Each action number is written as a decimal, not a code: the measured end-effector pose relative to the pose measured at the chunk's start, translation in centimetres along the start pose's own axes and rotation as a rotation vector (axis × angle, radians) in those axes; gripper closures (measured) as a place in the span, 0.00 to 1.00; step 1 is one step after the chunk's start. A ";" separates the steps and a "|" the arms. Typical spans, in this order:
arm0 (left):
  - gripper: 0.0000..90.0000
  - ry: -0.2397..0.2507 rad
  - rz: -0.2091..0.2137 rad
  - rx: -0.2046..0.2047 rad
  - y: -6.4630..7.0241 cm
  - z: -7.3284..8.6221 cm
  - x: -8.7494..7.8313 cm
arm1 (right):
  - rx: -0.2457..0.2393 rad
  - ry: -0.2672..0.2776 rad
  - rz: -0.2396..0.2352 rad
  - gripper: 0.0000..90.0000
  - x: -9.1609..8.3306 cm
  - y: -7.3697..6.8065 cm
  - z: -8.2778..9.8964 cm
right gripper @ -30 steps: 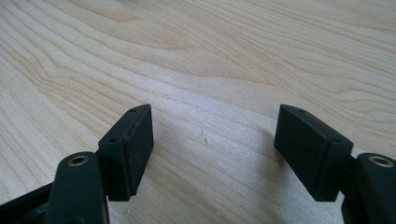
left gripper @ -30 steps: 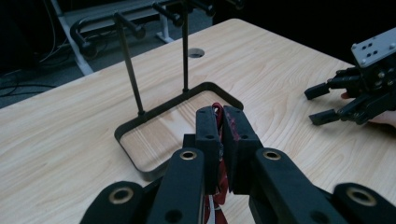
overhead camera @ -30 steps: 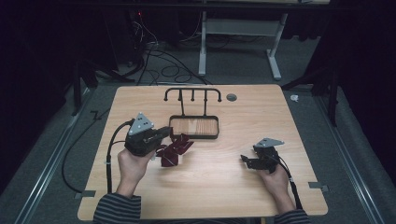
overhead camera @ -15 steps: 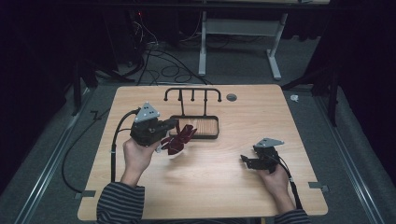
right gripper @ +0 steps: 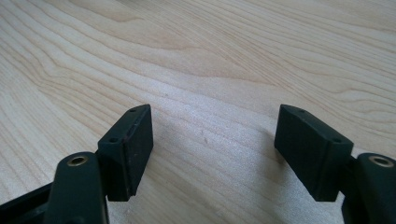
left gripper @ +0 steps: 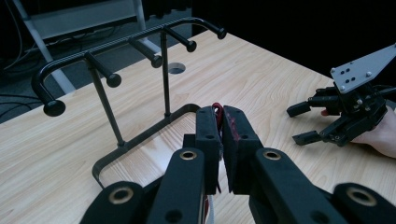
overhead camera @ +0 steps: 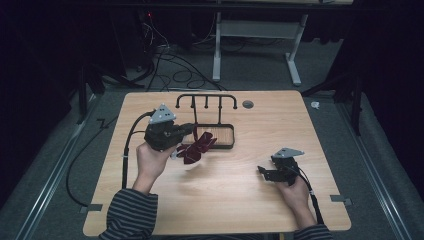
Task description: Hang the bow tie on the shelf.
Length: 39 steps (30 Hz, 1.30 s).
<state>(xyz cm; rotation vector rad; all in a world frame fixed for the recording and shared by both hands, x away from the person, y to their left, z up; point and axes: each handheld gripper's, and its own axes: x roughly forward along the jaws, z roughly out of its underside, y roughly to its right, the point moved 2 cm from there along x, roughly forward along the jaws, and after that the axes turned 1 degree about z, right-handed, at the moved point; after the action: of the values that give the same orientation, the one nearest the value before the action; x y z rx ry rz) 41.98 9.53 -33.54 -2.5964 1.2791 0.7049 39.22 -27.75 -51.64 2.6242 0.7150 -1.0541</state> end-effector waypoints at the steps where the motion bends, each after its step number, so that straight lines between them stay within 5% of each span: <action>1: 0.95 0.002 0.000 0.002 0.0 -0.3 0.1 | -0.002 0.001 0.000 0.33 0.0 0.0 0.0; 27: 0.95 -0.046 -0.015 0.063 -0.2 -4.3 2.6 | 0.002 -0.002 0.000 0.33 0.0 0.0 0.0; 39: 0.95 -0.062 0.007 0.039 -1.0 -5.6 4.5 | 0.002 0.000 0.000 0.33 0.0 0.0 0.0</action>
<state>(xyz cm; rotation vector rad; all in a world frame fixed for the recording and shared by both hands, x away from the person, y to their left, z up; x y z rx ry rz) 46.99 5.09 -30.89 -2.5195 1.2722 0.7477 39.20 -27.74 -51.65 2.6259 0.7144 -1.0557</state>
